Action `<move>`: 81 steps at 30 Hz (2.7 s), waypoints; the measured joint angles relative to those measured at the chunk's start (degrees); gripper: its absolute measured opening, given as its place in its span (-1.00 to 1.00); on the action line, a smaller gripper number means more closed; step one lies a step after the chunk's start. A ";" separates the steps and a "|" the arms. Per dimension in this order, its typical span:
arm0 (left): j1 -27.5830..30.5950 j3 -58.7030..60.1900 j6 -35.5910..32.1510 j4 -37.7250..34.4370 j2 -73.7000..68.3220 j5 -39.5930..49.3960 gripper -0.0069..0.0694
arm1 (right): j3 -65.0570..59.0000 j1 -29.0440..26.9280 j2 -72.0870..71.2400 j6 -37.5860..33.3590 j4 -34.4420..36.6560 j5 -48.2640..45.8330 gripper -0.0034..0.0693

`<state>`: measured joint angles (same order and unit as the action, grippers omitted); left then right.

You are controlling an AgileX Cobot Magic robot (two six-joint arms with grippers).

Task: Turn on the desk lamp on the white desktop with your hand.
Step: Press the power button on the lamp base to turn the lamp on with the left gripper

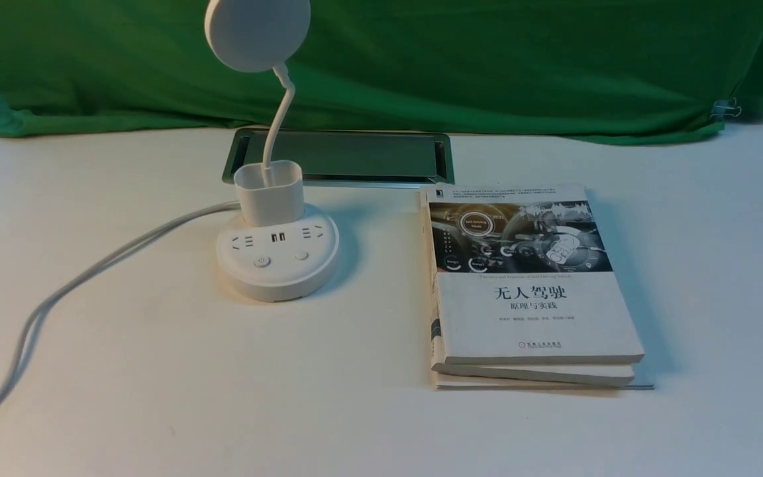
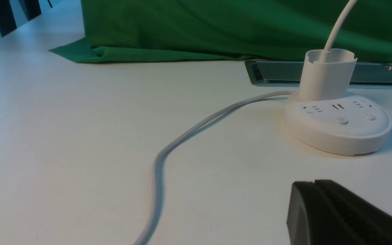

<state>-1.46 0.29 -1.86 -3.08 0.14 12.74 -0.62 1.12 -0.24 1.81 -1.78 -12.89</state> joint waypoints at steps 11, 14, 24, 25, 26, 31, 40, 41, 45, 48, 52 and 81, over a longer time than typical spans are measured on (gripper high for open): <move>0.00 0.00 -0.23 1.07 0.00 -15.18 -0.76 | 0.00 0.00 0.00 0.00 0.00 0.02 -0.25; 0.00 0.00 -0.31 1.07 0.00 -27.18 -0.76 | 0.00 0.00 0.00 0.00 0.00 0.02 -0.25; 0.00 0.00 3.96 1.12 0.05 -60.91 -0.76 | 0.00 0.00 0.00 0.00 0.00 0.02 -0.25; 0.00 -1.19 9.44 1.12 0.14 -62.57 -0.76 | 0.00 0.00 0.00 0.00 0.00 0.02 -0.25; 0.00 -3.34 12.77 1.12 0.14 -60.24 -0.76 | 0.00 0.00 0.00 0.00 0.00 0.02 -0.25; 0.00 -22.52 15.61 1.98 -3.97 -31.70 -0.76 | 0.00 0.00 0.00 0.00 0.00 0.02 -0.25; 0.00 -31.32 8.98 0.34 -28.36 -5.13 -0.76 | 0.00 0.00 0.00 0.00 0.00 -0.01 -0.25; 0.00 -31.00 8.94 -1.87 -31.72 -4.50 -0.76 | 0.00 0.00 0.00 0.00 0.00 -0.01 -0.25; 0.00 -31.89 5.60 -15.82 -45.81 -0.68 -0.76 | 0.00 0.00 0.00 0.00 0.00 -0.01 -0.24; -0.75 -35.23 -3.92 -27.40 -55.96 5.00 -0.76 | 0.00 0.00 0.00 0.00 0.00 -0.01 -0.24; -3.97 -40.93 -16.30 -38.75 -69.25 12.21 -0.76 | 0.00 0.00 0.00 0.00 0.00 -0.01 -0.24; -23.29 -80.74 13.51 5.96 -114.03 16.70 -0.76 | 0.00 0.00 0.00 0.00 0.00 0.07 -0.24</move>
<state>-24.76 -80.45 11.65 2.88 -113.89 29.44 -0.62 1.12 -0.24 1.81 -1.78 -12.83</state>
